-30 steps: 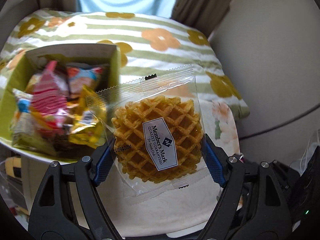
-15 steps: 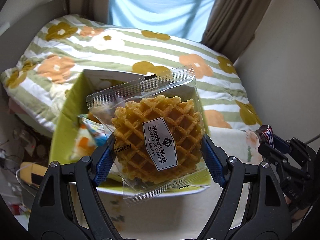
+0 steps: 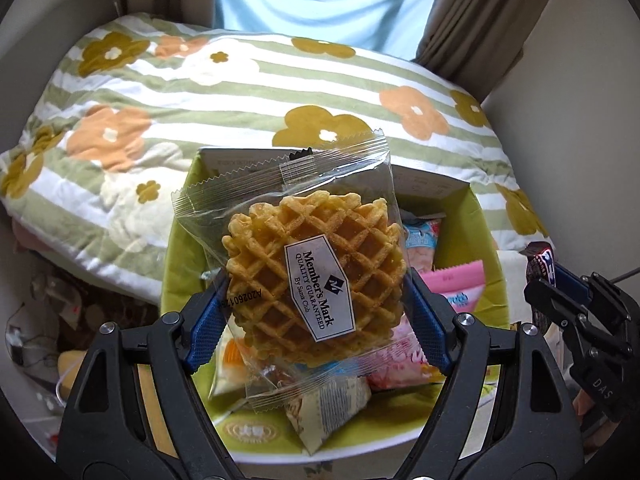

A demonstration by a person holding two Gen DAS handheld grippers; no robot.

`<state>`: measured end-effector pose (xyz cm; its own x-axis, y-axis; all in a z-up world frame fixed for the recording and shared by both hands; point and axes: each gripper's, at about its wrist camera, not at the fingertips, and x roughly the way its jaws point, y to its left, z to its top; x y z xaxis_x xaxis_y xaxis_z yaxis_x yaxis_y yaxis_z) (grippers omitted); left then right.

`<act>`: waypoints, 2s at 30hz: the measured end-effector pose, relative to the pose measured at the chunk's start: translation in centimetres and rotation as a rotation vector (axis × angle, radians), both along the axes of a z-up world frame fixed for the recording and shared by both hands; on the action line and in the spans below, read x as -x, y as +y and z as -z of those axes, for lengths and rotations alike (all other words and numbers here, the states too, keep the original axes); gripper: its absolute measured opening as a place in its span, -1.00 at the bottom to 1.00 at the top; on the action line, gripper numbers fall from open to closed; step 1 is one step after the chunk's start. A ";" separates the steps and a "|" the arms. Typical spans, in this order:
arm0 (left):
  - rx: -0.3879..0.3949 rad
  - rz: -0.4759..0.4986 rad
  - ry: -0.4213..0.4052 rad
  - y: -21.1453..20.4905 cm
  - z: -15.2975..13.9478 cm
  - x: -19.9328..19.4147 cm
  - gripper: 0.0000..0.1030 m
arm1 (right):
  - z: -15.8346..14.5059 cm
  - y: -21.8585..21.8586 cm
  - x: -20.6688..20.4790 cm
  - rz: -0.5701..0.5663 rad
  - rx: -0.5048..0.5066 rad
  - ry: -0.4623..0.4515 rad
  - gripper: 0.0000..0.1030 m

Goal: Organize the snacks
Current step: 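Carry the waffle pack and chocolate bar over the box and release them inside, then move both tools back toward the green cracker packet and white pouch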

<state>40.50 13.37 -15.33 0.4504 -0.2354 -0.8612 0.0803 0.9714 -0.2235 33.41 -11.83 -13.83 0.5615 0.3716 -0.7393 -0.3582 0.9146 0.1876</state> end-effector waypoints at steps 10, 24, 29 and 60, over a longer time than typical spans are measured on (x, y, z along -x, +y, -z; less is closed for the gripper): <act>-0.049 -0.032 0.032 0.6 2.1 -0.3 0.99 | 2.1 -0.3 -2.8 0.010 -0.003 0.069 -0.48; -0.035 -0.105 0.048 2.4 2.8 3.2 0.99 | 2.9 -0.2 -5.0 0.005 -0.094 0.071 0.78; -0.035 -0.109 0.040 2.5 2.4 4.5 0.99 | 2.9 -0.3 -3.8 0.016 -0.078 0.074 0.78; 0.023 0.295 -0.071 -17.4 -0.9 9.1 0.99 | 0.2 -14.9 10.5 0.360 0.002 -0.038 0.98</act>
